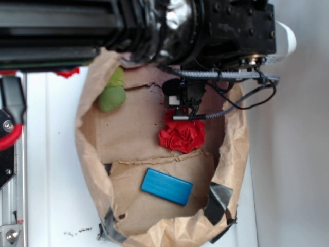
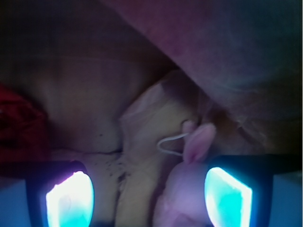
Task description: Grab the pink bunny.
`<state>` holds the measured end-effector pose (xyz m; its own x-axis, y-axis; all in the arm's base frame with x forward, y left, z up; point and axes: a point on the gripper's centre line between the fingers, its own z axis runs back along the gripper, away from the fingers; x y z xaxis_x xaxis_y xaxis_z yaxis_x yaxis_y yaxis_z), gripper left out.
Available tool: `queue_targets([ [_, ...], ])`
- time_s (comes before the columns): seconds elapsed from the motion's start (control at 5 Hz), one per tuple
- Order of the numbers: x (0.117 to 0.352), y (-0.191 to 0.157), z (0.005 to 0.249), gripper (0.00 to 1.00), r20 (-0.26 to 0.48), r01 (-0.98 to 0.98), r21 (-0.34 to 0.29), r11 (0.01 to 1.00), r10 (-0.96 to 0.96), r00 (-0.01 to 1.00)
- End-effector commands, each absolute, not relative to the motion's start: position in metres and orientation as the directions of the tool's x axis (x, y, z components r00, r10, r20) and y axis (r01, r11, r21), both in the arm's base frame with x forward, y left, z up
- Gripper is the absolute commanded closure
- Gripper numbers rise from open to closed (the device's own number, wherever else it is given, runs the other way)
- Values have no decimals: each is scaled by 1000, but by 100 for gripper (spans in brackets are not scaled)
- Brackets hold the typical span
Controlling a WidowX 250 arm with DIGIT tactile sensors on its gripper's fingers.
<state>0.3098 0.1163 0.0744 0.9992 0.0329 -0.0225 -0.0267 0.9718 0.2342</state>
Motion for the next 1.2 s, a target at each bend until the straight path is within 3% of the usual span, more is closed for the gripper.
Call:
queue_targets([
  [0.0,318,130,97,0,29,-87,301,949,82,996],
  [0.2,318,130,97,0,29,-87,301,949,82,996],
  [0.4,278,112,121,0,50,-10,195,981,0,999],
  [0.6,271,106,129,0,85,1,161,987,-15,996],
  [0.8,279,105,130,0,116,-4,168,986,-16,993],
  [1.0,298,117,112,0,97,-40,197,980,21,995],
])
